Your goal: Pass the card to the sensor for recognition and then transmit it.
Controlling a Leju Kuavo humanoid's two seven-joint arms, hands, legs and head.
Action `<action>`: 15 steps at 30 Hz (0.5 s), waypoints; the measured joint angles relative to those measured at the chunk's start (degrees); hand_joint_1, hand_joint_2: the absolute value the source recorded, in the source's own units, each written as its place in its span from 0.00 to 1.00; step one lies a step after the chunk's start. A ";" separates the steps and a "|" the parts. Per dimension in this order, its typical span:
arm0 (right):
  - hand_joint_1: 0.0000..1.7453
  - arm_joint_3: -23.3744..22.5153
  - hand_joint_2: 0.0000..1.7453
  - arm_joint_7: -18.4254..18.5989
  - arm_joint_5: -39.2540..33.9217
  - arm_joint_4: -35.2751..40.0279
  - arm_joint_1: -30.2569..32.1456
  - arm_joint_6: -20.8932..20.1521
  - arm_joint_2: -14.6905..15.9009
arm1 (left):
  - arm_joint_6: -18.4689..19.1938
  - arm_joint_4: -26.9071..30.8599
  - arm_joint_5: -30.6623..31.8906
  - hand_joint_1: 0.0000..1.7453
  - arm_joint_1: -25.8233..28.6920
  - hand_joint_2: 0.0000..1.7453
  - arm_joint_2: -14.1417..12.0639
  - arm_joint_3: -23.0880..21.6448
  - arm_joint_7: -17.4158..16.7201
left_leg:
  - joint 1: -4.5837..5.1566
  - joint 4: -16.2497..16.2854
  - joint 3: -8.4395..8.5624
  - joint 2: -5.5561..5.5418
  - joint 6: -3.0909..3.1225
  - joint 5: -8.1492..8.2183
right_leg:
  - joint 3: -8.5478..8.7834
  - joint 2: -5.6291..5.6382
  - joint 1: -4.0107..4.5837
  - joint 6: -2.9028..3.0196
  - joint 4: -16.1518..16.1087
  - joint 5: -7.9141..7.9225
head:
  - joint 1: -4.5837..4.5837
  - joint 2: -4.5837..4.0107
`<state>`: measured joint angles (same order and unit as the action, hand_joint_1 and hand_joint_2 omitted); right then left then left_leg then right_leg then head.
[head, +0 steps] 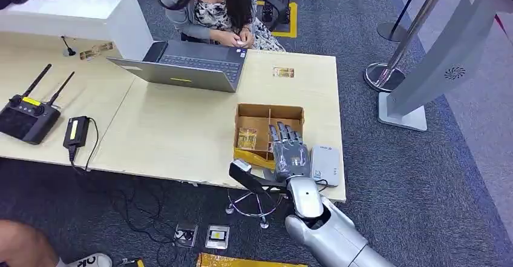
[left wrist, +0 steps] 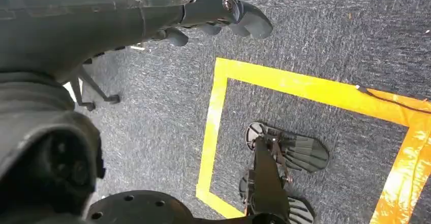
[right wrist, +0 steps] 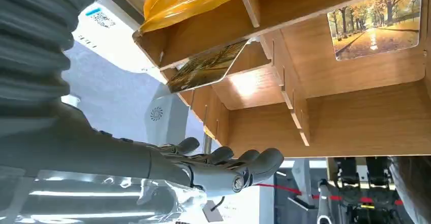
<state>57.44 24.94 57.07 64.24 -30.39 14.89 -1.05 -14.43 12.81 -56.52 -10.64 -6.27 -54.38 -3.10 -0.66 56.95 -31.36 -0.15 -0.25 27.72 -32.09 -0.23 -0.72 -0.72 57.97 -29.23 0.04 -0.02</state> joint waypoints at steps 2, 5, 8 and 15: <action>0.58 0.00 1.00 0.02 0.00 -0.02 0.00 -0.35 0.00 | 0.00 0.00 -0.06 0.00 0.01 0.00 0.00 0.00 0.00 | 0.00 0.00 0.00 0.00 0.00 0.00 | 0.00 0.00 0.00 0.00 0.00 0.00 | 0.00 0.00; 1.00 0.00 1.00 0.09 -0.02 -0.07 0.00 -0.50 0.00 | 0.06 0.00 -0.11 0.00 0.03 0.00 0.00 0.00 0.15 | 0.00 0.00 0.00 0.00 0.00 0.00 | 0.00 0.00 0.00 0.00 0.00 0.00 | -0.02 0.00; 0.88 0.02 1.00 0.11 -0.15 -0.31 -0.06 -0.59 0.00 | 0.15 0.00 -0.11 0.00 0.07 0.00 -0.02 0.00 0.31 | 0.00 0.00 0.00 0.00 0.00 0.00 | 0.01 0.00 0.00 0.00 0.00 0.00 | -0.02 0.00; 0.00 0.15 1.00 0.11 -0.28 -0.64 -0.06 -1.42 0.00 | 0.63 0.00 -0.09 0.00 0.27 0.00 -0.22 0.00 1.38 | 0.00 0.00 0.00 0.00 0.00 0.00 | 0.00 0.00 0.00 0.00 0.00 0.00 | 0.00 0.00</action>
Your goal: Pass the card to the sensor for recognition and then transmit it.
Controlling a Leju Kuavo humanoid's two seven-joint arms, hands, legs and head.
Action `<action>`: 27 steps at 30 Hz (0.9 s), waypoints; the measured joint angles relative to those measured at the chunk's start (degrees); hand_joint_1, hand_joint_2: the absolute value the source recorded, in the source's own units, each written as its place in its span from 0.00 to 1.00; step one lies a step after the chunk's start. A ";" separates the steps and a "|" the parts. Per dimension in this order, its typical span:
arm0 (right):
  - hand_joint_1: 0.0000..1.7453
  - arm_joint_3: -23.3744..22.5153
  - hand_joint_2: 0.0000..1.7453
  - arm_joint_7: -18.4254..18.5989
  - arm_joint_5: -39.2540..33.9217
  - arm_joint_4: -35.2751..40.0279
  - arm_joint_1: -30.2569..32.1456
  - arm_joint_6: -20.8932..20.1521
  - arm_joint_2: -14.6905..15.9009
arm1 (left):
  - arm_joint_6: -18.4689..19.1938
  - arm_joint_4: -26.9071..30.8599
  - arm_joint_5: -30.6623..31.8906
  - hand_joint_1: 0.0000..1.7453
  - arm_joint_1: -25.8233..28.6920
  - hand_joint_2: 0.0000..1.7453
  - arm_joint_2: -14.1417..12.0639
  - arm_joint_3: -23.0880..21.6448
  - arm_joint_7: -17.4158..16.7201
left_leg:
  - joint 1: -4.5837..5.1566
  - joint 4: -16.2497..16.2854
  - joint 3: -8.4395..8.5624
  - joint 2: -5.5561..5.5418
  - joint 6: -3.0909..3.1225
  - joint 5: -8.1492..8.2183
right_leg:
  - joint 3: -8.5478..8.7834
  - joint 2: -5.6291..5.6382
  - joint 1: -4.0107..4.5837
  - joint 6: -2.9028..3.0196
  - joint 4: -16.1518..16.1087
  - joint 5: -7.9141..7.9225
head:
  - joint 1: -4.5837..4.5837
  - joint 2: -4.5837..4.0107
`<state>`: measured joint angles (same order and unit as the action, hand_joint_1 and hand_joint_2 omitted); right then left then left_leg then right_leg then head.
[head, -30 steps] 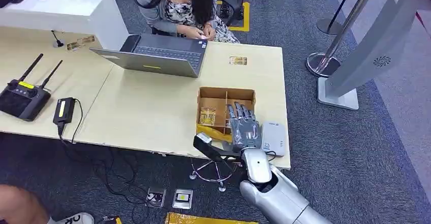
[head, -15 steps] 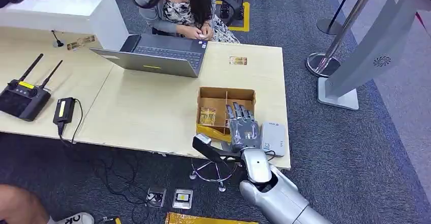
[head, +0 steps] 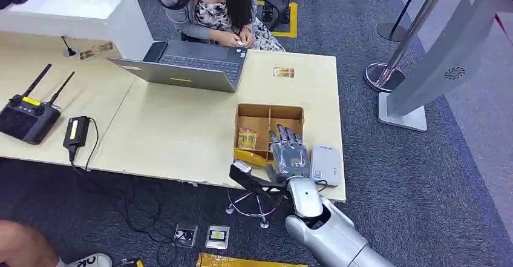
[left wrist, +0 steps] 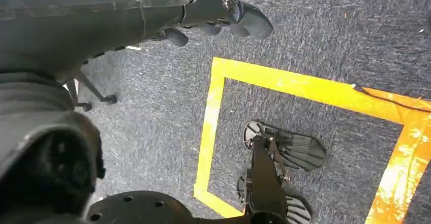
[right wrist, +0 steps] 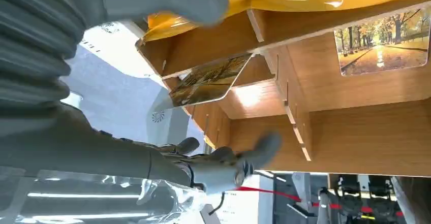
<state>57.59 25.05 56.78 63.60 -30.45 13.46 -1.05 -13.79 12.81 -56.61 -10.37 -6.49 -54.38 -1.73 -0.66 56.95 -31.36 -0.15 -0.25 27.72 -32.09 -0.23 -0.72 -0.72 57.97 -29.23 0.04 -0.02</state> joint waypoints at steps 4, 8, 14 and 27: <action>0.00 0.00 1.00 0.09 0.50 -0.39 0.01 0.50 0.00 | 0.04 0.00 -0.02 0.00 0.07 0.00 -0.09 0.00 0.13 | 0.00 0.00 0.00 0.00 0.00 0.00 | 0.00 0.00 0.00 0.00 0.00 0.00 | 0.00 0.00; 0.00 0.00 1.00 -0.04 0.48 -0.70 0.01 0.76 -0.02 | 0.00 0.00 -0.02 0.00 0.12 0.00 -0.13 0.00 0.13 | 0.00 0.00 0.00 0.00 0.00 0.00 | 0.00 -0.01 0.00 0.00 0.00 0.00 | 0.00 0.00; 0.00 0.00 1.00 0.15 0.79 -0.74 0.00 1.53 0.00 | -0.09 0.00 -0.04 0.00 0.14 0.00 -0.15 0.00 0.02 | 0.00 0.00 0.00 0.00 0.00 0.00 | 0.00 0.00 0.00 0.00 0.00 0.00 | 0.00 0.00; 1.00 -0.15 1.00 1.22 1.86 -0.81 -0.34 2.38 0.48 | -0.09 0.00 0.02 0.00 0.15 0.00 -0.15 0.00 -0.13 | 0.00 0.00 0.00 0.00 0.00 0.00 | 0.00 0.00 0.00 0.00 0.00 0.00 | 0.00 0.00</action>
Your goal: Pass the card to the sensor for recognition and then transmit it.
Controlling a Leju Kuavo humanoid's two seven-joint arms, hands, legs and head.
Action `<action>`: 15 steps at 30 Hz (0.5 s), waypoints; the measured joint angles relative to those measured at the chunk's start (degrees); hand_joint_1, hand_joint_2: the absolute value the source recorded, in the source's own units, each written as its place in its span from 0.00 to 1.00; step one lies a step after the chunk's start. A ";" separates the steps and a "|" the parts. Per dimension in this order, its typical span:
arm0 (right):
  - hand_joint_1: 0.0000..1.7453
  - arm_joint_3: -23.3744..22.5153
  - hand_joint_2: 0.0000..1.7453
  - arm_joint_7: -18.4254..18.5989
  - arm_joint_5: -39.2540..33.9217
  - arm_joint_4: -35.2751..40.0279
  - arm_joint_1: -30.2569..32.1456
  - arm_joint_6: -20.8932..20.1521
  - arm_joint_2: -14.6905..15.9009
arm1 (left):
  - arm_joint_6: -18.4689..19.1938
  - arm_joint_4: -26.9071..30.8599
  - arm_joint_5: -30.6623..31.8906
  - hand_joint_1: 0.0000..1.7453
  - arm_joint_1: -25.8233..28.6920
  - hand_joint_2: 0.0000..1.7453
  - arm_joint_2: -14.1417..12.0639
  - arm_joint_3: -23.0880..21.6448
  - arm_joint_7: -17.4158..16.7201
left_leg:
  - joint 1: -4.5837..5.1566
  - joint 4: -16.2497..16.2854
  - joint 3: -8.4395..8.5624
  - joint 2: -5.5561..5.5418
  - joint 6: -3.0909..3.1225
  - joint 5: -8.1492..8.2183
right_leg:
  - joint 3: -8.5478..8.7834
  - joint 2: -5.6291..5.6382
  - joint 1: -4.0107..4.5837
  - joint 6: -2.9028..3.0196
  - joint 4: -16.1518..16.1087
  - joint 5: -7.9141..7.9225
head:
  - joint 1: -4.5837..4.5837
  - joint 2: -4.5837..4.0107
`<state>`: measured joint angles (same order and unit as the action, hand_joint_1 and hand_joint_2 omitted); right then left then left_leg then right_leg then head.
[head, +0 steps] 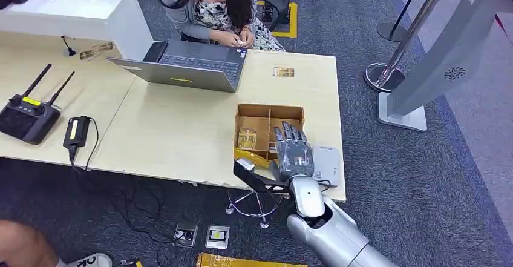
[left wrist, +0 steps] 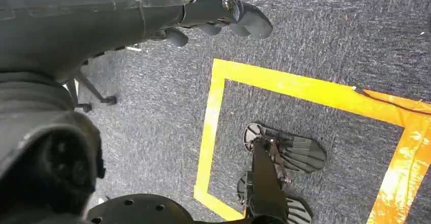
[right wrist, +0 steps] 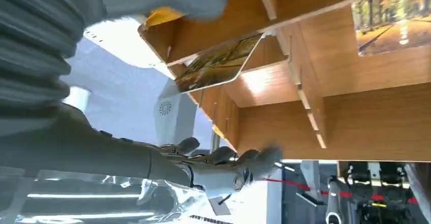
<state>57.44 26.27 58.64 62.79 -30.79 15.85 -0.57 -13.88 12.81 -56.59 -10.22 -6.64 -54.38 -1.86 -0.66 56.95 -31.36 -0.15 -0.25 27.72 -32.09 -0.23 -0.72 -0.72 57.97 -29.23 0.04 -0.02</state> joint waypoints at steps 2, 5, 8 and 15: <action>0.99 -0.02 1.00 0.31 0.02 0.00 -0.04 -0.09 0.13 | 0.00 0.00 0.02 0.00 0.00 0.00 0.00 0.00 0.00 | 0.00 0.00 0.00 0.00 0.00 0.00 | 0.00 0.00 0.00 0.00 0.00 0.00 | -0.02 0.00; 0.78 -0.02 1.00 0.33 0.02 0.00 -0.07 -0.22 0.39 | 0.00 0.00 0.02 0.00 0.00 0.00 0.00 0.00 0.00 | 0.00 0.00 0.00 0.00 0.00 0.00 | 0.00 0.00 0.00 0.00 0.00 0.00 | 0.00 0.00; 0.81 -0.02 1.00 0.33 0.02 0.00 -0.07 -0.24 0.52 | 0.00 0.00 0.02 0.00 0.00 0.00 0.00 0.00 -0.02 | 0.00 0.00 0.00 0.00 0.00 0.00 | 0.00 0.00 0.00 0.00 0.00 0.00 | 0.00 0.00; 0.86 -0.02 1.00 0.33 -0.02 -0.02 -0.23 -0.22 0.83 | 0.00 0.00 0.02 0.00 0.00 0.00 0.00 0.00 -0.13 | 0.00 0.00 0.00 0.00 0.00 0.00 | 0.00 0.00 0.00 0.00 0.00 0.00 | 0.00 0.00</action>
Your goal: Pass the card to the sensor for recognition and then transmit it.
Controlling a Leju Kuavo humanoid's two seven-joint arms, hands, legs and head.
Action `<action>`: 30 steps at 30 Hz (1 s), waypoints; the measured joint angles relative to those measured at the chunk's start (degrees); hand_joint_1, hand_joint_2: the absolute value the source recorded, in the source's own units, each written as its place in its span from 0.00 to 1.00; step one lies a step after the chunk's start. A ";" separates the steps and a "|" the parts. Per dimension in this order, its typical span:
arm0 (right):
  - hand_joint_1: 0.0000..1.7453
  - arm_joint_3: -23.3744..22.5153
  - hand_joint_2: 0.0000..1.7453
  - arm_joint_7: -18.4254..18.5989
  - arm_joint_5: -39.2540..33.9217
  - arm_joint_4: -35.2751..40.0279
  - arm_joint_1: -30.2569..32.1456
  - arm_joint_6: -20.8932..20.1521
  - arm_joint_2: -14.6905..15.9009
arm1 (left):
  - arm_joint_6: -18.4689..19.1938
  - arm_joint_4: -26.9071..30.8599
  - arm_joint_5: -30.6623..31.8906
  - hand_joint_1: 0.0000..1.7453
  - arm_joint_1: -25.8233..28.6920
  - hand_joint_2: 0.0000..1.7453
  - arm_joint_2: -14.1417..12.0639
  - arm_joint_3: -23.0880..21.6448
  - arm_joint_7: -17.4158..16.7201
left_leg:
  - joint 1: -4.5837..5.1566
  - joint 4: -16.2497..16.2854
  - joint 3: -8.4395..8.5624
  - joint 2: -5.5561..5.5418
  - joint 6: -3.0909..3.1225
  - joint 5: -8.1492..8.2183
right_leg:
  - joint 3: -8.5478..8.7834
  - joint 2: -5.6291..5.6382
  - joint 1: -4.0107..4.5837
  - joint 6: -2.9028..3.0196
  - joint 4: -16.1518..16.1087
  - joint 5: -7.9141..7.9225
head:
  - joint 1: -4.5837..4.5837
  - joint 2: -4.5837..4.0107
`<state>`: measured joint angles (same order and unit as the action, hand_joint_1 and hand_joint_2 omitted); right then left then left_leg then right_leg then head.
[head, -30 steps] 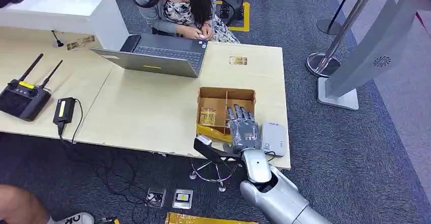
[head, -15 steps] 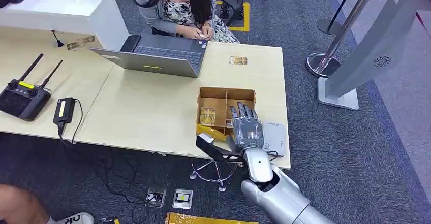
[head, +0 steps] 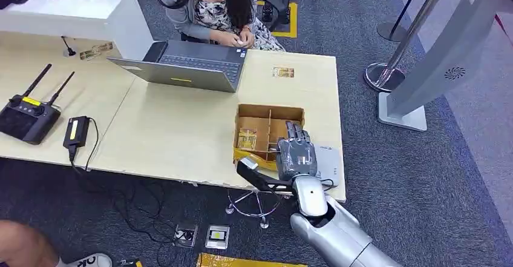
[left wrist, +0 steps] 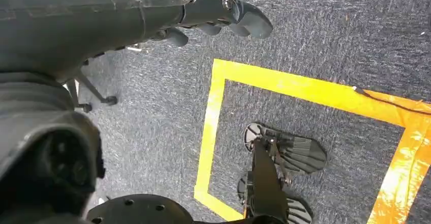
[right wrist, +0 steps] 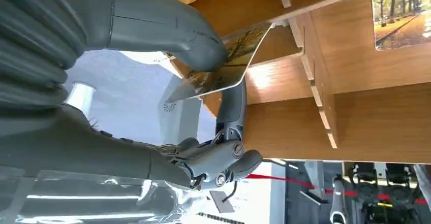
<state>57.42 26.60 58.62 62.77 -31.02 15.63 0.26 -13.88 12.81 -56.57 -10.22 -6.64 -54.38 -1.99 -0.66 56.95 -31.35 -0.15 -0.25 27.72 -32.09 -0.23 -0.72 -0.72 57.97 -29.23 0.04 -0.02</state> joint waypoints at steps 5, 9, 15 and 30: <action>0.97 0.00 1.00 -0.02 -0.09 -0.04 0.00 0.09 0.09 | -0.02 0.00 0.00 0.00 0.00 0.00 0.00 0.00 -0.11 | 0.00 0.00 0.00 0.00 0.00 0.00 | 0.00 -0.01 0.00 0.00 0.00 0.00 | 0.00 0.00; 1.00 0.00 1.00 -0.39 -0.63 -0.37 -0.01 0.42 0.13 | -0.02 0.00 0.00 0.00 0.00 0.00 0.00 0.00 -0.13 | 0.00 0.00 0.00 0.00 0.00 0.00 | 0.00 0.00 0.00 0.00 0.00 0.00 | 0.00 0.00; 1.00 0.00 1.00 -1.13 -1.75 -0.92 -0.01 1.52 0.15 | -0.09 0.00 0.00 0.00 0.01 0.00 -0.04 0.00 -0.13 | 0.00 0.00 0.00 0.00 0.00 0.00 | 0.00 0.00 0.00 0.00 0.00 0.00 | 0.00 0.00; 1.00 -0.70 1.00 -4.26 5.18 7.08 -4.88 6.30 -0.44 | -0.52 0.00 1.18 0.00 -0.11 0.00 0.04 -0.07 -0.50 | -0.01 0.00 0.03 0.04 -0.01 -0.01 | 0.01 0.06 0.01 0.00 0.01 0.01 | 0.00 0.00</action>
<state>56.72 22.34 63.80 69.86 -35.90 21.92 -0.18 -14.40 12.81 -55.39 -10.33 -6.60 -54.45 -2.49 -0.67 56.95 -31.32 -0.11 -0.26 27.70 -32.08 -0.17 -0.71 -0.72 57.99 -29.22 0.04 -0.02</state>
